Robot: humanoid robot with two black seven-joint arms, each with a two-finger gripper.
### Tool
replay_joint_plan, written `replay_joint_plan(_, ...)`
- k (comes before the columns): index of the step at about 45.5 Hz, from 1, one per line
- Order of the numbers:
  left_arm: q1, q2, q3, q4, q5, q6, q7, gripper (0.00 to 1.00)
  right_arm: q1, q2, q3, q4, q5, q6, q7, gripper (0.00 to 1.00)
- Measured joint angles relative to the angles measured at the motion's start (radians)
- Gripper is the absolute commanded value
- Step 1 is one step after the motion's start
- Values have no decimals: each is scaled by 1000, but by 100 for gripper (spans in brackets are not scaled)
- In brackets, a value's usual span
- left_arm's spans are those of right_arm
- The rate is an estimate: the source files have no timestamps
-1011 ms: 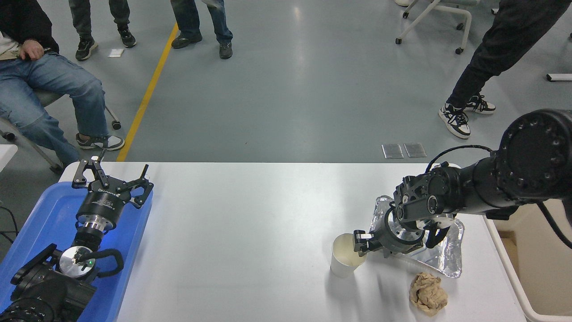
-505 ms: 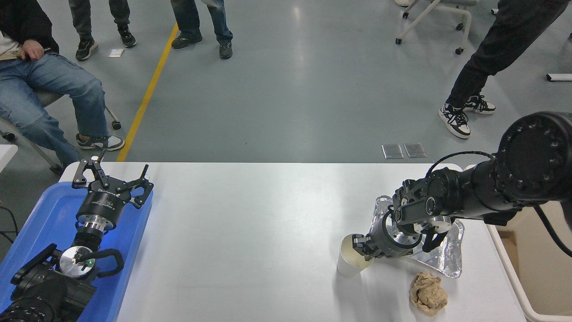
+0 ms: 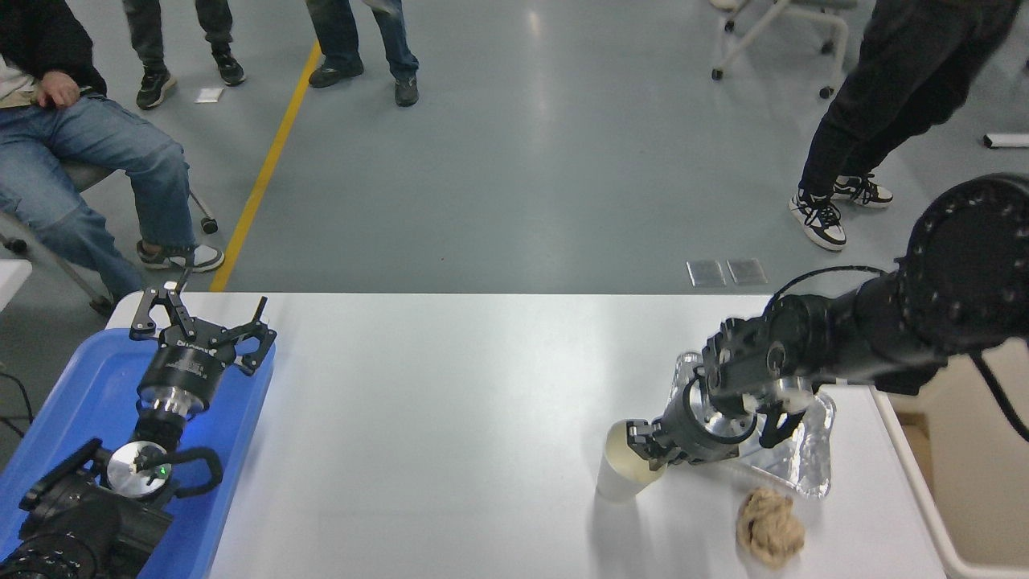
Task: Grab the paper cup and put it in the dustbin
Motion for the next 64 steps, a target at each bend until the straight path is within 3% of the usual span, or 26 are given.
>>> replay_joint_plan(21, 2, 2, 0, 0, 0, 0, 0, 99, 662, -166, -84, 202, -7, 399, 5, 0)
replay_joint_plan(37, 2, 2, 0, 0, 0, 0, 0, 99, 879, -185, -140, 223, -38, 492, 4, 0)
replay_joint_plan(49, 1, 1, 0, 0, 0, 0, 0, 99, 861, -295, -280, 182, -236, 499, 4, 0)
replay_joint_plan(64, 0, 1, 0, -1, 0, 0, 0, 99, 616, -676, -387, -53, -579, 359, 5, 0)
